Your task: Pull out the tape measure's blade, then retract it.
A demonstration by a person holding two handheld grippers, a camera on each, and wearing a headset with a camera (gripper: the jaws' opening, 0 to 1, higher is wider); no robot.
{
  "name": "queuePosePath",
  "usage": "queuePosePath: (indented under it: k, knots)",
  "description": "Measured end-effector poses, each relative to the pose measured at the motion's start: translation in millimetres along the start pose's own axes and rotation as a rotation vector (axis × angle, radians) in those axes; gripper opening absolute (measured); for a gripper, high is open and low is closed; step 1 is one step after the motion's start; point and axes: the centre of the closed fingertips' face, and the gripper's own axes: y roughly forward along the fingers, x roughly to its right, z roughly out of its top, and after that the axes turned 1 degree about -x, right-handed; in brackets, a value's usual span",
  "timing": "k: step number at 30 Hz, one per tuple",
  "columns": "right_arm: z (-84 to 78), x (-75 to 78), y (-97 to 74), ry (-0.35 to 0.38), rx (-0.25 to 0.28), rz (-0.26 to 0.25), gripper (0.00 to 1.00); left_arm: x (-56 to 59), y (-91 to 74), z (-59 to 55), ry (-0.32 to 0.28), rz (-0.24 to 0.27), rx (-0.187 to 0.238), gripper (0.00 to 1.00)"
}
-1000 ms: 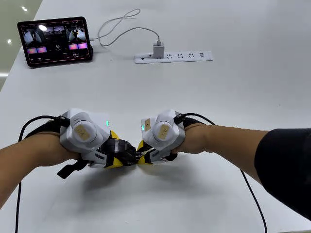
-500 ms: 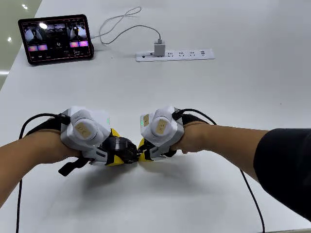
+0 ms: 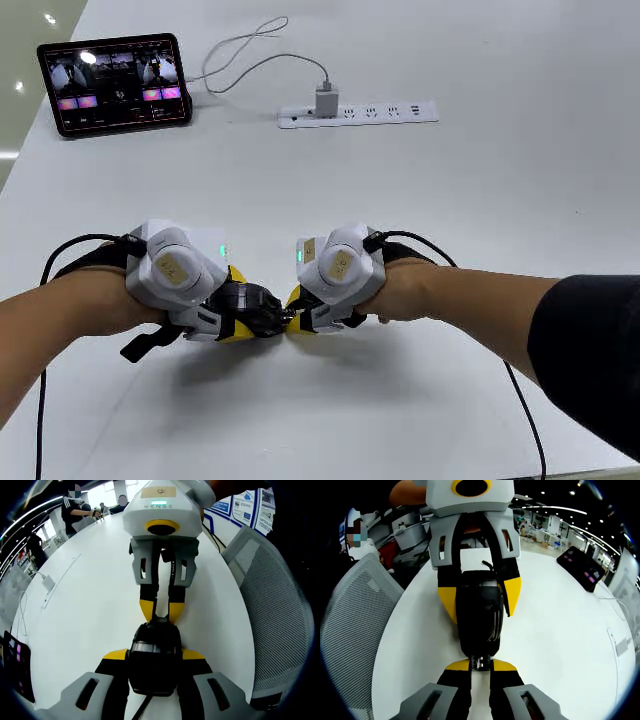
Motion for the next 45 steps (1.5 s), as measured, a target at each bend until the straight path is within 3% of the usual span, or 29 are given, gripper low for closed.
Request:
queuePosePath:
  k: [45]
  knots:
    - [-27.0,2.7,-20.3,0.049,-0.040,-0.013,0.10,-1.5,0.5,-0.9,0.002,0.002,-0.002,0.32]
